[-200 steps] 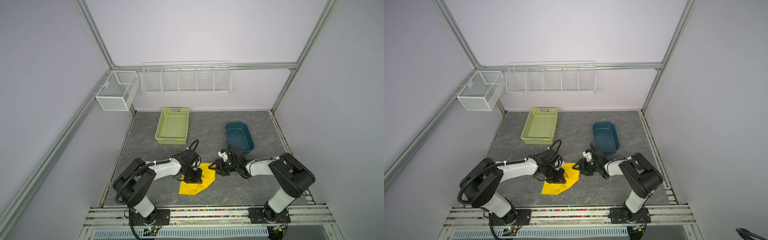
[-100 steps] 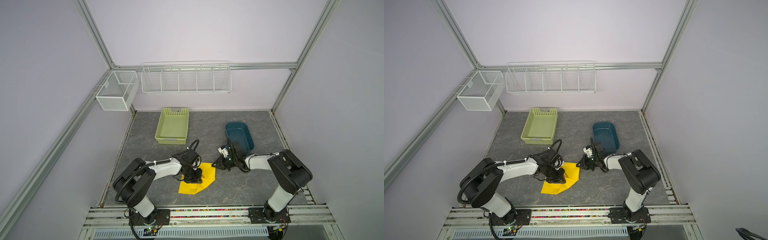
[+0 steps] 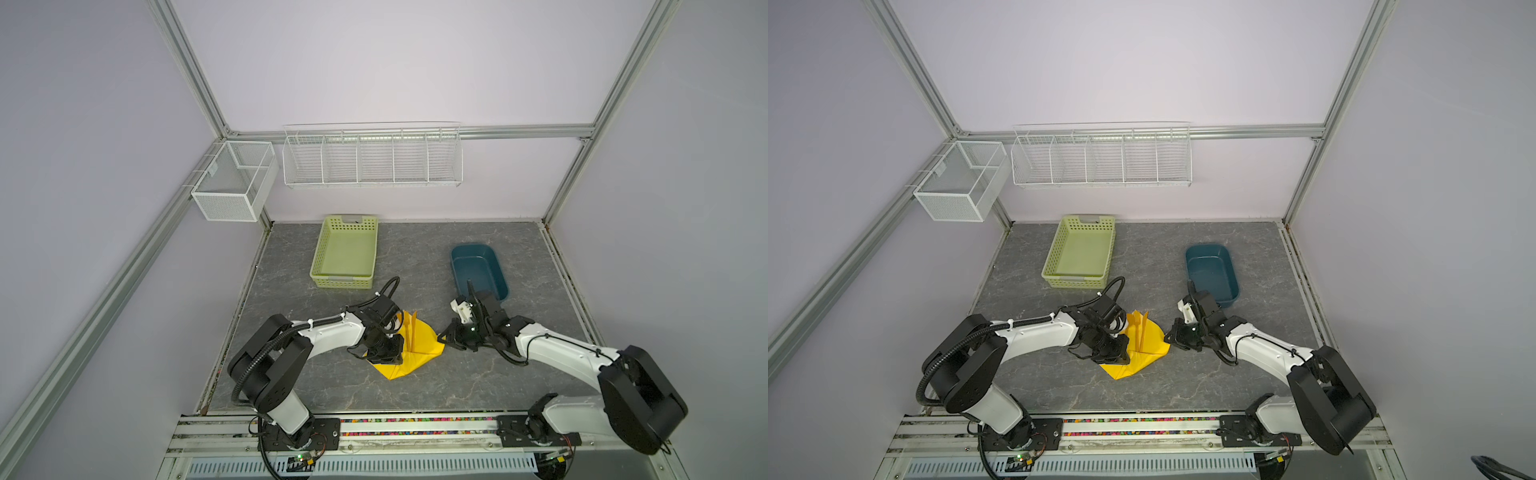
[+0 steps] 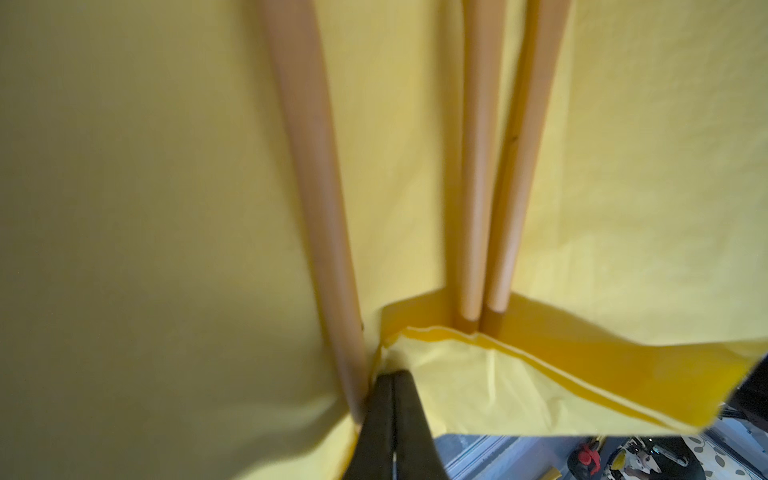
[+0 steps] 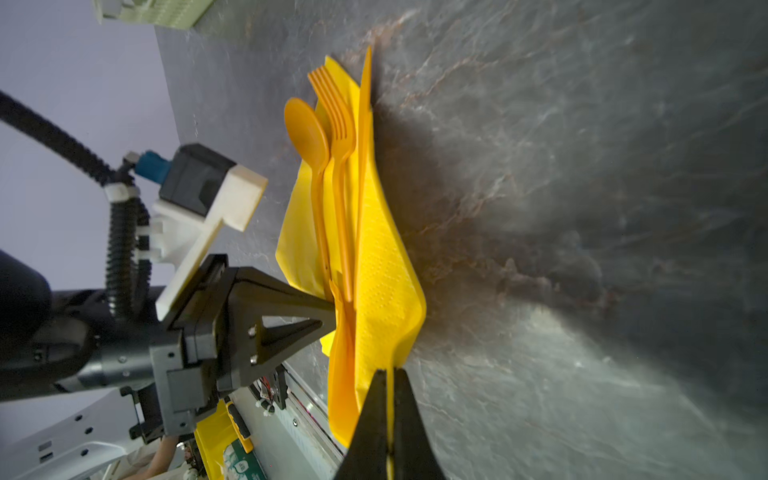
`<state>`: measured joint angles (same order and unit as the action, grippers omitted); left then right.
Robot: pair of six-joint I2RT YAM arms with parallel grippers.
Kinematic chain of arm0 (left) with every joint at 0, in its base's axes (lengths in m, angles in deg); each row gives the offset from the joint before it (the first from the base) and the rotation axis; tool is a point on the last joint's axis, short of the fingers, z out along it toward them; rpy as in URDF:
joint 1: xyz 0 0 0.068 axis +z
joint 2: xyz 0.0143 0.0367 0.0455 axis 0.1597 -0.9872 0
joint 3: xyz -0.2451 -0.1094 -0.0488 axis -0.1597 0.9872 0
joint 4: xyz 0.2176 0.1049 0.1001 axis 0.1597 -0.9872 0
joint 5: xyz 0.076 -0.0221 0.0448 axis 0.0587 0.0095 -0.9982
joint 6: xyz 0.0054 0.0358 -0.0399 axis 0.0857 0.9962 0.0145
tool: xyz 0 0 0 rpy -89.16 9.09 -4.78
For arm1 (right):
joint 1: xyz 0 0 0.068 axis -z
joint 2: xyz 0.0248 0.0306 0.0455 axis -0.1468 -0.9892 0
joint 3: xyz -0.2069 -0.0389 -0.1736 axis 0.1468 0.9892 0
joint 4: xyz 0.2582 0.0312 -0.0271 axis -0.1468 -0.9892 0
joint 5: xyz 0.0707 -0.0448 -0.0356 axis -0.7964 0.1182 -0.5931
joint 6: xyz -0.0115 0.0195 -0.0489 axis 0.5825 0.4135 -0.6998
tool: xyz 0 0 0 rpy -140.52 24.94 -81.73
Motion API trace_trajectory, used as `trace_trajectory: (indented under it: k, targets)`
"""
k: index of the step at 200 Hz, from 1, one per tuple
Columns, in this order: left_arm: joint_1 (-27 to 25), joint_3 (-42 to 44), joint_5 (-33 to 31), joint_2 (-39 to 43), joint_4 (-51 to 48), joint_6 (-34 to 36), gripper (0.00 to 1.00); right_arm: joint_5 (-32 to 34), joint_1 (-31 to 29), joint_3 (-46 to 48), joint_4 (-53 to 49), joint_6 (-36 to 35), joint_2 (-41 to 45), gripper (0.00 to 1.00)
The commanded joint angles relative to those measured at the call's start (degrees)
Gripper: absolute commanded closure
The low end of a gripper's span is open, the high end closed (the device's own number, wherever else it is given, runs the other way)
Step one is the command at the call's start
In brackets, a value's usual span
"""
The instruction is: Place the utensils on the paper napkin and roll it up
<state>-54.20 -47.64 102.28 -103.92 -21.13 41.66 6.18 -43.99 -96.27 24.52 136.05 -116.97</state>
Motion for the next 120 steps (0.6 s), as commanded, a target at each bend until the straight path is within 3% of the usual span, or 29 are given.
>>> trace_trajectory:
  k: [1, 42, 120]
  targets:
    - [-0.07, -1.02, -0.97, -1.38, -0.63, 0.96, 0.93, 7.42, -3.88, -3.10, -7.27, 0.92, 0.24, 0.93]
    - [-0.07, -1.85, 0.76, 0.26, 0.99, 0.44, 0.90, 12.41, -7.79, -6.83, -10.32, 1.96, -3.43, 0.92]
    - [-0.16, -1.47, 2.24, -0.99, 3.11, 0.43, 0.90, 14.06, -11.67, -11.15, -9.63, 7.84, -7.61, 0.92]
